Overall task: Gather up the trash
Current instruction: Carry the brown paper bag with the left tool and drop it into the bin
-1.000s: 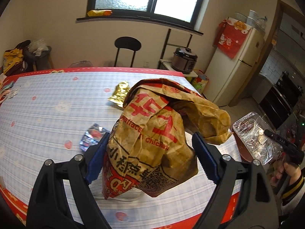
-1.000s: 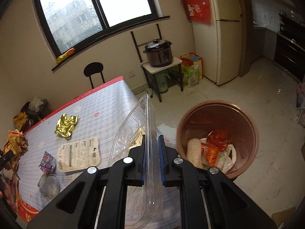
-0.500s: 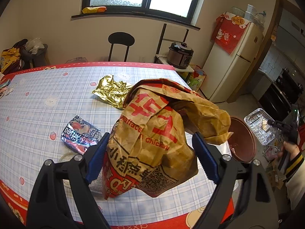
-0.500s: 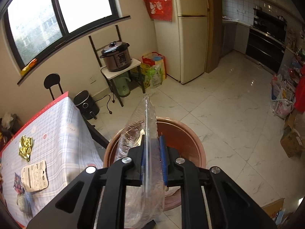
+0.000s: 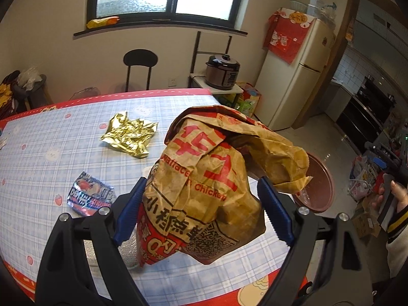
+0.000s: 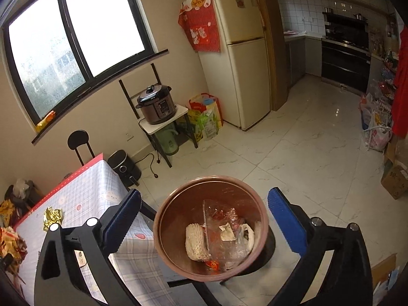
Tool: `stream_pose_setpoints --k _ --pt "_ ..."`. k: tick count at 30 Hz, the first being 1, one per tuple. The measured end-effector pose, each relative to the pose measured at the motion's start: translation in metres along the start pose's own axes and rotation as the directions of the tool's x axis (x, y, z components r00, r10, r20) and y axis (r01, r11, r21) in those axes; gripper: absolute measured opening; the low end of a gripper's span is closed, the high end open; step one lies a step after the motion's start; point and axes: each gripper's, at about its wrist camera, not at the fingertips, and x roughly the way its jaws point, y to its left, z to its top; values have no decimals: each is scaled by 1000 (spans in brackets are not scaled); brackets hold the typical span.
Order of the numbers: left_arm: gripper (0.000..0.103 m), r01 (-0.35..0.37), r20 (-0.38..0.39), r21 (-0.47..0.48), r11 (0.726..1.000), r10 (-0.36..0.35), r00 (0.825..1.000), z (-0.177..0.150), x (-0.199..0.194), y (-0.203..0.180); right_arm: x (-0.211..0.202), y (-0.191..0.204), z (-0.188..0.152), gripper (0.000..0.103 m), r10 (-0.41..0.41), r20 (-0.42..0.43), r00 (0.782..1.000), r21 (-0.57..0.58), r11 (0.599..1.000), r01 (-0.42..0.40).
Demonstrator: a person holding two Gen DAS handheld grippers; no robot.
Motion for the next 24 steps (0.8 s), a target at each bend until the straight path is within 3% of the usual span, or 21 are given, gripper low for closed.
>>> stream_pose_setpoints --k 11,19,24 --pt "86 138 -24 179 974 -135 990 20 45 -91 -64 -31 -20 98 -51 43 998 -17 998 52" --pt "87 246 -94 319 915 -227 969 31 102 -189 -99 -81 -34 98 -151 42 988 62 987 148" --pt "87 310 -137 353 882 -280 950 42 143 -252 -110 -108 -47 98 -220 19 975 98 971 217"
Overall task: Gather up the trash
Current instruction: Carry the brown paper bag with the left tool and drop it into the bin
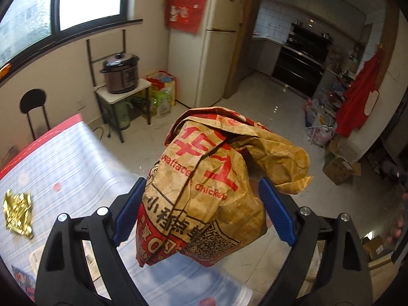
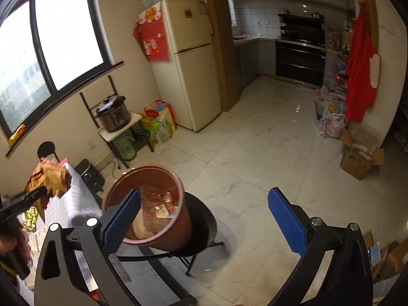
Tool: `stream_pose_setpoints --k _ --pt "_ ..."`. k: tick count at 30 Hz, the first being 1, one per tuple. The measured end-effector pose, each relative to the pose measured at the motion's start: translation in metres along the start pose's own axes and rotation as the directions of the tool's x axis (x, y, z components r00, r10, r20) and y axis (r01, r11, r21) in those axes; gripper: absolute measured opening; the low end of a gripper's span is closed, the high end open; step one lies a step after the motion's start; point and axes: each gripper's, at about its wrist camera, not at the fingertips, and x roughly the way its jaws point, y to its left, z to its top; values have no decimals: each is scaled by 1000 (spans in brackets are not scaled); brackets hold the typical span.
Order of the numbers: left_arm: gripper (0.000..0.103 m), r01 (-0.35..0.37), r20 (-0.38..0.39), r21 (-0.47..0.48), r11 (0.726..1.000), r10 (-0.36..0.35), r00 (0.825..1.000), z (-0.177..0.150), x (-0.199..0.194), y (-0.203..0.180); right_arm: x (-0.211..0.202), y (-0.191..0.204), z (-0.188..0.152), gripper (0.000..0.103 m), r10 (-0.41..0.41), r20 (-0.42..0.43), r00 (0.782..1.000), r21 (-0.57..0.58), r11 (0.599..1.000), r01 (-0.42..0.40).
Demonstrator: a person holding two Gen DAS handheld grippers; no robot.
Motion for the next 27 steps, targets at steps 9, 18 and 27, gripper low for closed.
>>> stream_pose_setpoints --k 9,18,27 --pt "97 94 58 26 995 -96 994 50 47 -45 -9 -21 -17 98 -38 -23 999 17 999 39" --pt "97 38 87 -22 999 -36 996 37 15 -13 -11 -15 -14 98 -9 -6 1000 13 1000 9" --pt "97 -146 117 -143 979 164 980 7 -64 82 3 45 -7 98 118 -26 993 -60 991 -119"
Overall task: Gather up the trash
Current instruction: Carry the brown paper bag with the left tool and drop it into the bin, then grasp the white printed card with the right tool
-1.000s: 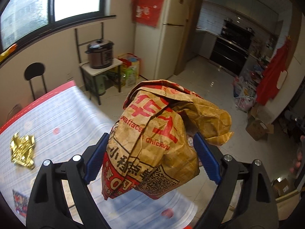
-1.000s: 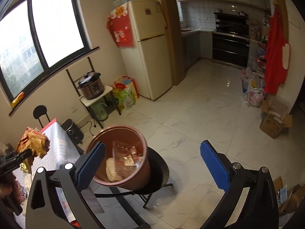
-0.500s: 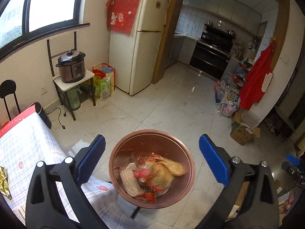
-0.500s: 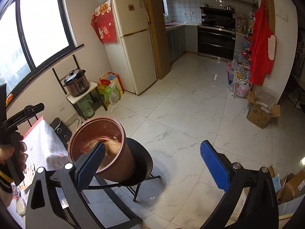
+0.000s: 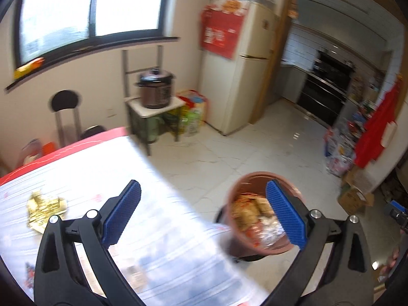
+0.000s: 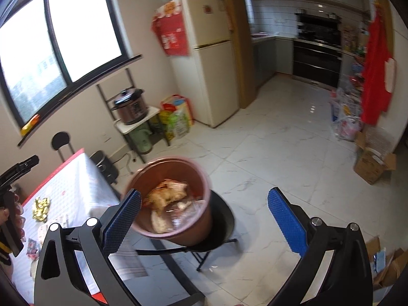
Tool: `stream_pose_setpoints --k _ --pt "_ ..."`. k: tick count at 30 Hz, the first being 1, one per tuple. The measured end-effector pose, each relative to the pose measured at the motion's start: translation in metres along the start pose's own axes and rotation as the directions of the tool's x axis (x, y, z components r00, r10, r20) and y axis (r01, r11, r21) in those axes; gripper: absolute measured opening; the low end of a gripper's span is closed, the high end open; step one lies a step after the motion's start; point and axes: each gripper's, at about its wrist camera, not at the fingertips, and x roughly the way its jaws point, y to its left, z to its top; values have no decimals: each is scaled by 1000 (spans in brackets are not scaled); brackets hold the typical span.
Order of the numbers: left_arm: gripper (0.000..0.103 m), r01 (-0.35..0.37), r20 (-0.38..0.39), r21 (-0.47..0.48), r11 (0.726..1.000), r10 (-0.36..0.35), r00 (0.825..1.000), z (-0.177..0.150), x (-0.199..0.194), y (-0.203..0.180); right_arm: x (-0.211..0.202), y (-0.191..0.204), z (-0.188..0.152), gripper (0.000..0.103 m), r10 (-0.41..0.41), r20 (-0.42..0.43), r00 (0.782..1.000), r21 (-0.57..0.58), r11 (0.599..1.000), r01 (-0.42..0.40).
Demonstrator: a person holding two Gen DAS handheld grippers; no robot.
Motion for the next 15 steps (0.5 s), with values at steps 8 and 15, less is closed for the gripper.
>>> stream_pose_setpoints --k 8,15 --pt "97 -214 12 -132 968 218 976 -30 -92 120 19 90 4 98 154 -38 987 -105 982 -157" --pt "97 -368 -33 -298 881 376 926 -87 -175 225 32 186 -6 98 277 -104 955 -205 934 -293"
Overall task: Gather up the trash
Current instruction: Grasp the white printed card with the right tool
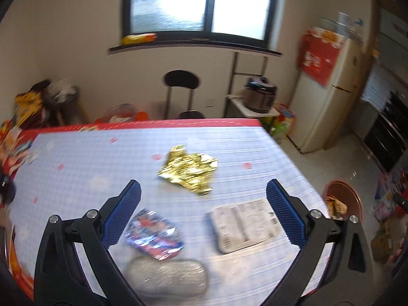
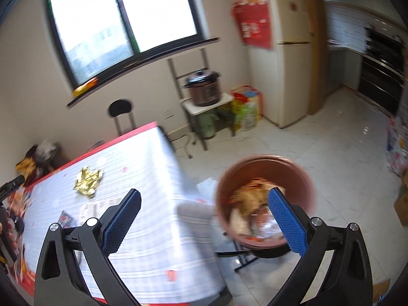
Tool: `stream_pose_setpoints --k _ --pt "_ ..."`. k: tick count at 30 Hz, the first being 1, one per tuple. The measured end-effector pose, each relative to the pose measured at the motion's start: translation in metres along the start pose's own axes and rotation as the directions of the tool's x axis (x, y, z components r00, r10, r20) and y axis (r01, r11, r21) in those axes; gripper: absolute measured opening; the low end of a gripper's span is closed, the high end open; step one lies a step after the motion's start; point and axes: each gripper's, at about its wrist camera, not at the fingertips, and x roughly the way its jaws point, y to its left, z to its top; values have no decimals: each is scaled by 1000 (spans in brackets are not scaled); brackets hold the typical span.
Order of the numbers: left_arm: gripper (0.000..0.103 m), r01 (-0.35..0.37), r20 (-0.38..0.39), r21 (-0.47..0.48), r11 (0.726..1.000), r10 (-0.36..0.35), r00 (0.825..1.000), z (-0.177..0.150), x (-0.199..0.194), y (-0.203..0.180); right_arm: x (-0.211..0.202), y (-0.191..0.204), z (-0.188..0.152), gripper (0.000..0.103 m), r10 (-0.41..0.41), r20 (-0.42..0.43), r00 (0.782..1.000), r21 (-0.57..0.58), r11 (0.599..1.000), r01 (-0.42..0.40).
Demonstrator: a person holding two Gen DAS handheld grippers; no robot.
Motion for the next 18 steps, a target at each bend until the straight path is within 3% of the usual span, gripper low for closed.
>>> stream_pose_setpoints --k 9,18 --pt "97 -100 -71 -188 977 88 994 -59 -23 127 37 116 -12 98 99 -99 990 -130 985 -111" --pt "97 -91 -141 -269 959 55 989 -99 -15 183 54 220 -37 98 129 -171 977 -246 954 -169"
